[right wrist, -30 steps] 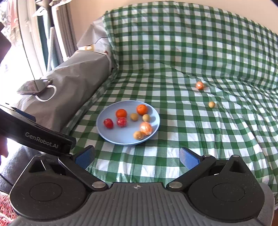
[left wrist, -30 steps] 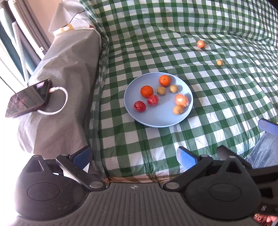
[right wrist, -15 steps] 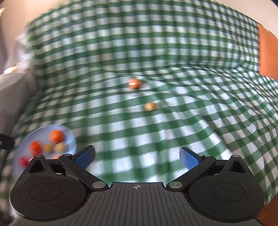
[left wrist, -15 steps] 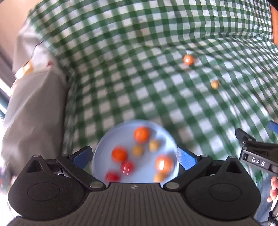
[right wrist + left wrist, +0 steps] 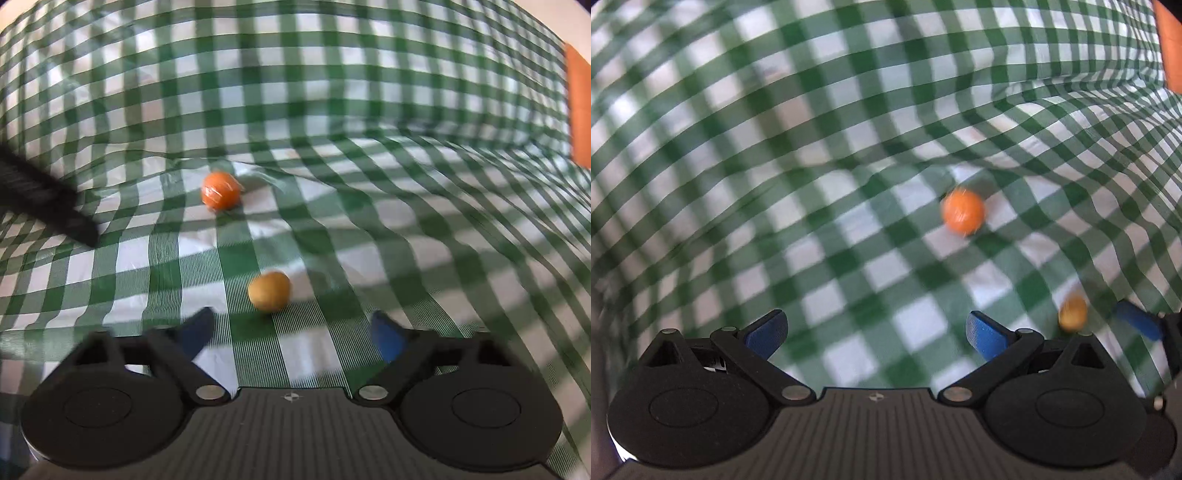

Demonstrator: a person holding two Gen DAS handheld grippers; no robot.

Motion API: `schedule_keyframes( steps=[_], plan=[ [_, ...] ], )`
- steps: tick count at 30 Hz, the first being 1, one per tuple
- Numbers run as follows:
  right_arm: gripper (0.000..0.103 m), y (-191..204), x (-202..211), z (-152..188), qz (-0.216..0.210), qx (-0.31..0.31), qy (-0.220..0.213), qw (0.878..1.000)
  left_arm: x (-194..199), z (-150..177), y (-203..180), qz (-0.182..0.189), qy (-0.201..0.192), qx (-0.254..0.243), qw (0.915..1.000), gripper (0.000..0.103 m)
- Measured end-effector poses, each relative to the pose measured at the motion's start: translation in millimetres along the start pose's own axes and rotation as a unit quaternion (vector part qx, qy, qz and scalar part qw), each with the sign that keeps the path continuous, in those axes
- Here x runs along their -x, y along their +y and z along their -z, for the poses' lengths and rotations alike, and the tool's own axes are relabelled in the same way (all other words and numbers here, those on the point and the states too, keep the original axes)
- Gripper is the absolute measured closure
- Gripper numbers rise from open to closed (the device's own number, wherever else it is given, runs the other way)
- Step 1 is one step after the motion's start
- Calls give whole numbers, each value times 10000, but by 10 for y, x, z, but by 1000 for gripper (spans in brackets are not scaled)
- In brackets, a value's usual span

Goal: Organize fruits
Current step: 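Grasp the plastic-wrapped orange fruit with the left tool while the right tool grasps a tan fruit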

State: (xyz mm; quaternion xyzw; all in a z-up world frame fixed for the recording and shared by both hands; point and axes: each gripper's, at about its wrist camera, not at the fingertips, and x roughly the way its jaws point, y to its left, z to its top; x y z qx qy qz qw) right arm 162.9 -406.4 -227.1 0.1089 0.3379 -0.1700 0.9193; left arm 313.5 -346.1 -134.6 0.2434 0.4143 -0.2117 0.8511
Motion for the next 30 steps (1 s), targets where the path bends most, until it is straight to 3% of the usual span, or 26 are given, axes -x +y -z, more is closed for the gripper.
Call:
schedule_keyframes(
  steps=[6,9,13,14,15,16,17,20,23,26,30],
  plan=[
    [27,-102,-222,-38,85,2,-196,9998,-406,-314,-195,137,-39,-96,9999,0],
    [27,-203,-245,-56,334,-64,-190,9992,-561,-463,-289,192,-9,-118,9997,0],
    [26,-303,-256,-43,271,-217,-177,9992,-695,-567,-374,314,-1,-67,9995,3],
    [29,-298,-259,-38,270,-199,-188,9993,-691,-570,-387,354,-90,-40,9993,11],
    [48,-292,-259,-36,277,-188,-205,9992,-682,-576,-404,421,-118,-55,9990,50],
    [61,-276,-228,-29,268,-187,-241,9992,-697,-604,-422,606,9,-107,9981,63],
    [76,-256,-210,-29,281,-152,-257,9992,-689,-623,-422,651,37,-70,9978,63],
    [76,-255,-178,-35,283,-229,-308,9989,-526,-608,-408,495,-205,-114,9985,63],
    [76,-289,-27,-82,432,-382,-739,9956,-241,-461,-268,459,-205,61,9987,63],
    [76,-383,43,-113,587,-509,-976,9922,182,-150,-57,267,-75,262,9993,63],
    [76,-455,248,-120,671,-665,-759,9926,897,447,276,7,216,520,9984,63]
  ],
)
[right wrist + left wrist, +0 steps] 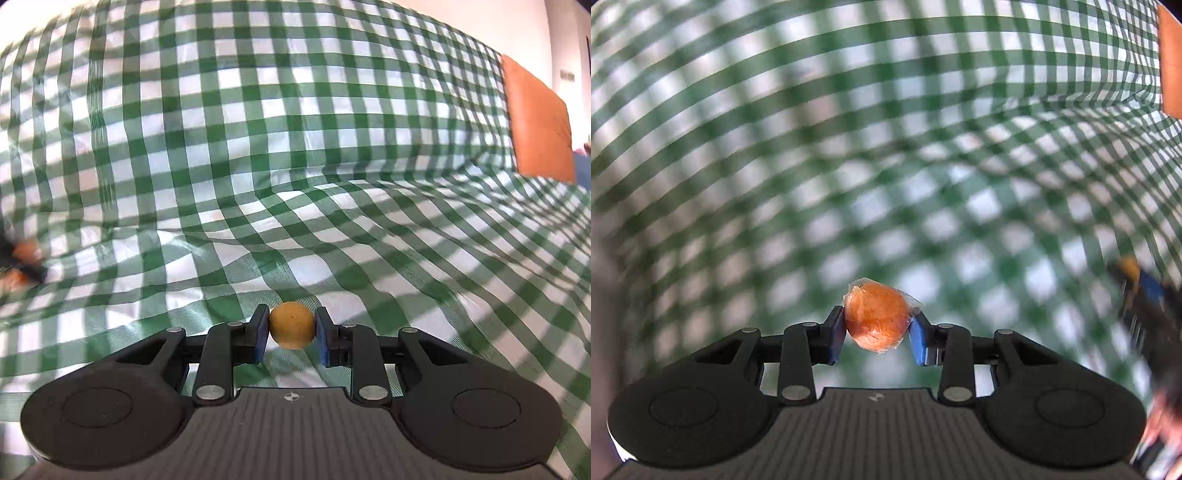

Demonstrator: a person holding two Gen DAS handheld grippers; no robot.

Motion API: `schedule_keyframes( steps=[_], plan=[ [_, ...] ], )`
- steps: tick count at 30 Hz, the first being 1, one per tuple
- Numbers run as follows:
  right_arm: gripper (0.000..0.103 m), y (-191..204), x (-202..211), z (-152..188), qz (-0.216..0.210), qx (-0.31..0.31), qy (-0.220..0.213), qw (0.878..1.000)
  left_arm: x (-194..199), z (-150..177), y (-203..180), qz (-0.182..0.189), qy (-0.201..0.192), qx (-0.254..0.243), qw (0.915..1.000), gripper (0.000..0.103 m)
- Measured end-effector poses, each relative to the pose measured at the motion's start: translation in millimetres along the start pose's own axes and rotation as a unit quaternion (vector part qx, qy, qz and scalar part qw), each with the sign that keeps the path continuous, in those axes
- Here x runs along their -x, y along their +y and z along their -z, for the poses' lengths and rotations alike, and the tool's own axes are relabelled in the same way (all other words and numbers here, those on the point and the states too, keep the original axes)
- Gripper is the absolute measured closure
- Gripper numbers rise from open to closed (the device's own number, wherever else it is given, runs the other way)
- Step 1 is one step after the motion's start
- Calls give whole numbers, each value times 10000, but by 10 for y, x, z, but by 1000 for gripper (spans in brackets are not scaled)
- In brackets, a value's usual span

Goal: Organize fruits
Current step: 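Carry both fruits to the blue plate and open both tools over it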

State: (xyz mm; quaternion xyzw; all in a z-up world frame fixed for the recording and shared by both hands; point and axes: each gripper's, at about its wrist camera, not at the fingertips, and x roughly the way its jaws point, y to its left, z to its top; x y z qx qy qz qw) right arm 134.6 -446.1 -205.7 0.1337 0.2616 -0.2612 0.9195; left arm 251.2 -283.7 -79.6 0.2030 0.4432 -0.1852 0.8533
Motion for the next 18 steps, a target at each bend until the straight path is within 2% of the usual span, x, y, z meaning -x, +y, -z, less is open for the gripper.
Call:
schedule_keyframes(
  steps=[3,9,13,18],
  plan=[
    [76,20,403,-94,-267,-56,77,9996,547,510,286,-210,181,200,9994,63],
    [76,237,1772,75,-1245,448,264,9909,1440,1442,704,-561,430,585,9958,63],
    [76,407,2527,269,-1828,724,658,9783,1873,1880,825,-615,395,832,9938,63],
    [76,634,3173,366,-2219,1112,721,9660,2268,2270,894,-620,210,1100,9918,63]
  ],
)
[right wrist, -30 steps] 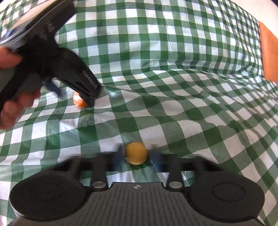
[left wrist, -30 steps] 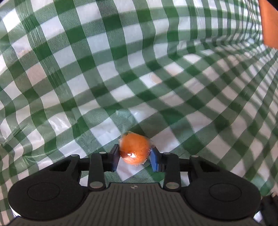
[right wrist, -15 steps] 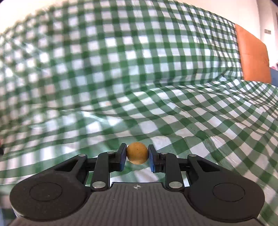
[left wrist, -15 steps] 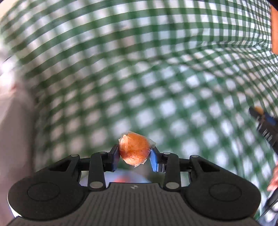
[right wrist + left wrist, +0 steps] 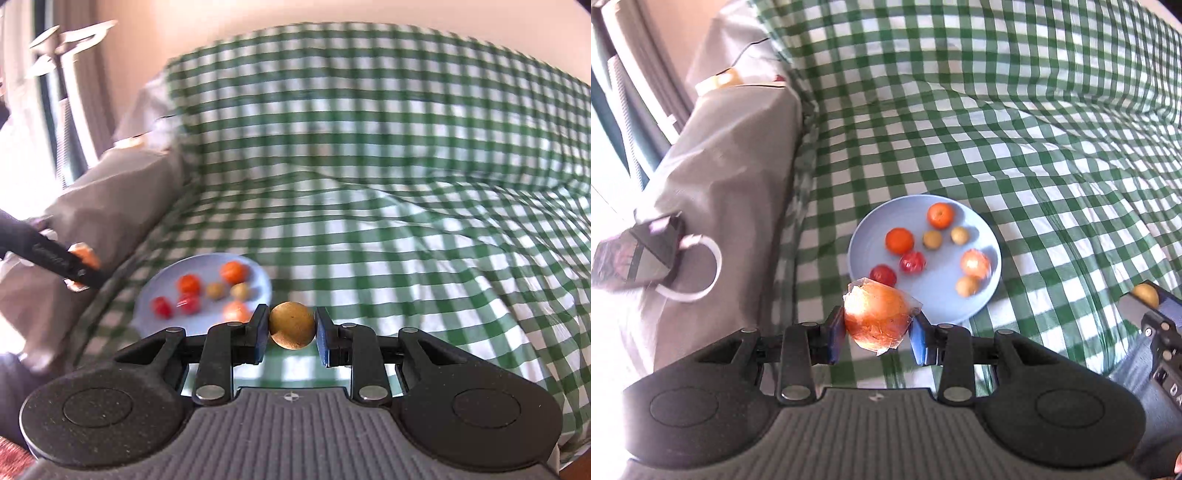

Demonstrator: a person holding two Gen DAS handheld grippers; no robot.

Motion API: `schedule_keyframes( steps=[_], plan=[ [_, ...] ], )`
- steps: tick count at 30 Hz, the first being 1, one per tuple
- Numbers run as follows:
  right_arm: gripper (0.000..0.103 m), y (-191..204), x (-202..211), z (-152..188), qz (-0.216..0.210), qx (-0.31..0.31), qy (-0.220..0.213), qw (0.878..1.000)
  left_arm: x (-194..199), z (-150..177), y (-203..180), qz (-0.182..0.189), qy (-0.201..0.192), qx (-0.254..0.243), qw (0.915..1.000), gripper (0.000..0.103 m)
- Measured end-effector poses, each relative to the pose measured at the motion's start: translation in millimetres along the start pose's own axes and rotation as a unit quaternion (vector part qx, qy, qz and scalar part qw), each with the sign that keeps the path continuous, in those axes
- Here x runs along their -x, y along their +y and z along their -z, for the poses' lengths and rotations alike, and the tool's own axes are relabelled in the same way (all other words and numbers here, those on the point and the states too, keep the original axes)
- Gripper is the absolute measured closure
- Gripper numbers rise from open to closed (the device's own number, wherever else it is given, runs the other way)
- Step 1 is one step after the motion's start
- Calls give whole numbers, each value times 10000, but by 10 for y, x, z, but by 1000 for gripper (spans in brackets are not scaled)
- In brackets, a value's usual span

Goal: Organize fruits
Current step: 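Carry both fruits to the blue plate and open both tools over it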

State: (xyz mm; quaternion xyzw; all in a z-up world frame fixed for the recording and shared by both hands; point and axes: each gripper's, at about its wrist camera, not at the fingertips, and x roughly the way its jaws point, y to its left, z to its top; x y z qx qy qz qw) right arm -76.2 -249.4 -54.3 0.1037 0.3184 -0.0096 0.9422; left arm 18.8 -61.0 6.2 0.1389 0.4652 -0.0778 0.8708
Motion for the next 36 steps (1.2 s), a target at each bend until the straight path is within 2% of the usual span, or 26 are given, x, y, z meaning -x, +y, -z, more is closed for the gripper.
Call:
schedule_keyframes(
  steps=[4,14,27,36],
  plan=[
    [76,317,292,6,-148,410,-57,9990,216,220,141,101,-156,331,9993,63],
    [76,793,554,106,-305,766,73,9966,402,478,272,68,-206,377,9991,63],
    [75,846,507,88,-268,951,183,9949,348,442,303,111,-129,438,9989,62],
    [75,795,321,61,-162,867,416,9952,127,339,268,74,63,345,9994,62]
  ],
)
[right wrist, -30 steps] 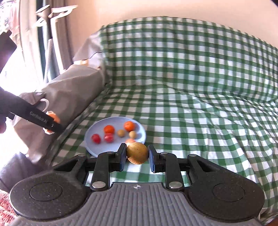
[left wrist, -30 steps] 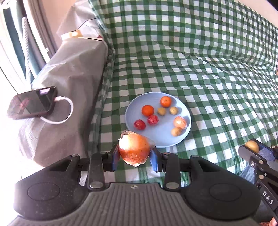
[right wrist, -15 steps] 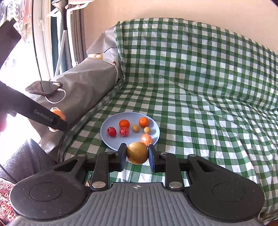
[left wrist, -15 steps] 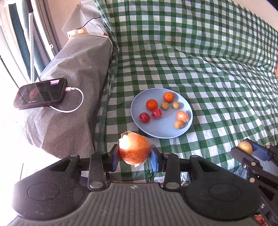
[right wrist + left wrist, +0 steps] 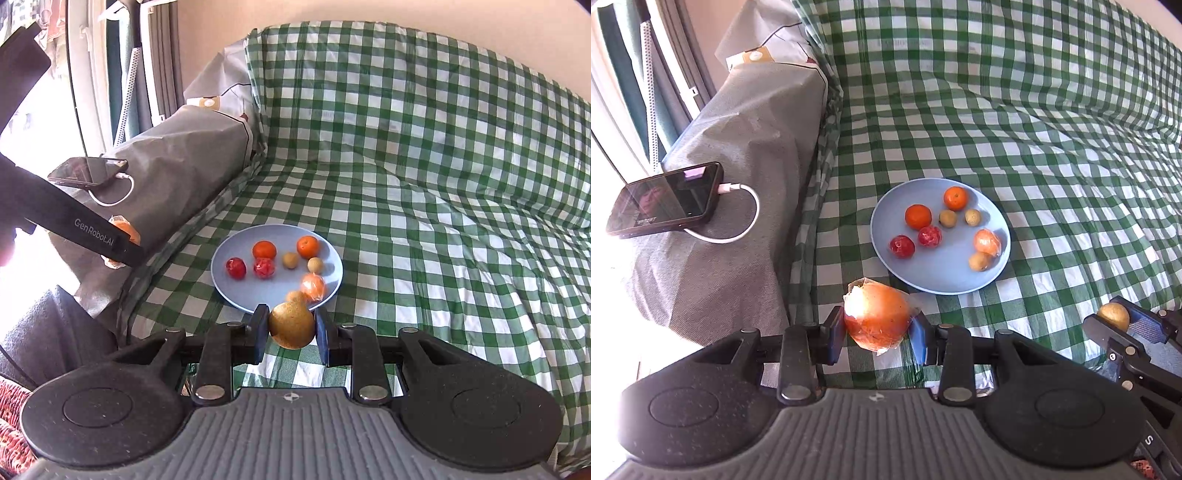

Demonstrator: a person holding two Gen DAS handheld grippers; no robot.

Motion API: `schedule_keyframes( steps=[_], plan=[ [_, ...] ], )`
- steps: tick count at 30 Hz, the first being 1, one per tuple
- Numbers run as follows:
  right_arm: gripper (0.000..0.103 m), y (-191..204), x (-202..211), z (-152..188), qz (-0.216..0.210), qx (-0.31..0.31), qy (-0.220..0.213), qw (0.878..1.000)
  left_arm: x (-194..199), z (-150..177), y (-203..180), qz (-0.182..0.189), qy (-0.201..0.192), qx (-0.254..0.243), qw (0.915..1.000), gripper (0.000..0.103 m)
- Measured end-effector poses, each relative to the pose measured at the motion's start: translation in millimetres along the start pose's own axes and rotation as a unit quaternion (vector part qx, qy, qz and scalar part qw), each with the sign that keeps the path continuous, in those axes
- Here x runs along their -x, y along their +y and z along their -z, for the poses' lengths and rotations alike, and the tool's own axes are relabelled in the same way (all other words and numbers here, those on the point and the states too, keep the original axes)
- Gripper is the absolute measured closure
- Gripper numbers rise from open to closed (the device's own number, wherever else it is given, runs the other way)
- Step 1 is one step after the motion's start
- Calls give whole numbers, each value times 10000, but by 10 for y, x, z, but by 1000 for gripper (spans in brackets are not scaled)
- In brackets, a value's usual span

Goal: Organize fruits
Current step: 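Carry both fruits to the blue plate and open both tools over it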

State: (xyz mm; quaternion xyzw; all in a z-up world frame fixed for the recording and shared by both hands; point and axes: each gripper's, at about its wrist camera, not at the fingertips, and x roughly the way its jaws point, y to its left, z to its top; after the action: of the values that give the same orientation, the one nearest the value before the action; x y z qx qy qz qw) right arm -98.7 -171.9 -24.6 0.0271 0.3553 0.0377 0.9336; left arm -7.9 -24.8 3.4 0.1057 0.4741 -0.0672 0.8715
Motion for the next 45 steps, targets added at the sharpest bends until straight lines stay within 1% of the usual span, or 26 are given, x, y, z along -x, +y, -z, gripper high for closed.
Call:
schedule_keyframes(
  steps=[8,16,23,29,36,37,38,39,40,41,42,43,44,45],
  plan=[
    [75,-77,-303,-116,-23,-96,104,9999,-279,-164,-48,5,230,-62,9997,62],
    [75,-124,-746,-268,-107,-81,205,9997,-682,-351,-88,-64,485,-97,9988,62],
    [75,-125,-1235,-378,-157,89,356,9992,-1131,-534,-135,-98,707,-143,9973,62],
    [75,-111,-1665,-369,-159,354,552,9977,-1519,-656,-210,-108,825,-260,9962,62],
    [75,-148,-1963,-432,-216,432,651,9967,-1769,-766,-240,-99,911,-289,9954,62],
    [75,-154,-1994,-449,-225,440,654,9966,-1779,-783,-240,-87,897,-286,9955,61],
    [75,-157,-2021,-464,-253,451,654,9965,-1773,-794,-238,-78,855,-274,9959,56],
    [75,-163,-2042,-477,-289,465,655,9963,-1757,-809,-237,-87,816,-266,9963,35],
    [74,-164,-2060,-491,-299,469,645,9964,-1735,-825,-240,-214,762,-251,9965,21],
    [66,-165,-2074,-501,-298,467,639,9964,-1689,-834,-232,-347,663,-245,9969,12],
    [58,-168,-2082,-511,-243,481,681,9962,-1631,-837,-218,-348,588,-260,9973,0],
    [49,-174,-2073,-517,-188,481,726,9960,-1566,-839,-202,-312,541,-251,9977,0],
    [31,-196,-2035,-524,-146,436,762,9960,-1501,-833,-187,-289,532,-231,9979,0],
    [17,-215,-1985,-520,-72,353,776,9963,-1444,-824,-178,-275,545,-228,9979,0]
  ],
)
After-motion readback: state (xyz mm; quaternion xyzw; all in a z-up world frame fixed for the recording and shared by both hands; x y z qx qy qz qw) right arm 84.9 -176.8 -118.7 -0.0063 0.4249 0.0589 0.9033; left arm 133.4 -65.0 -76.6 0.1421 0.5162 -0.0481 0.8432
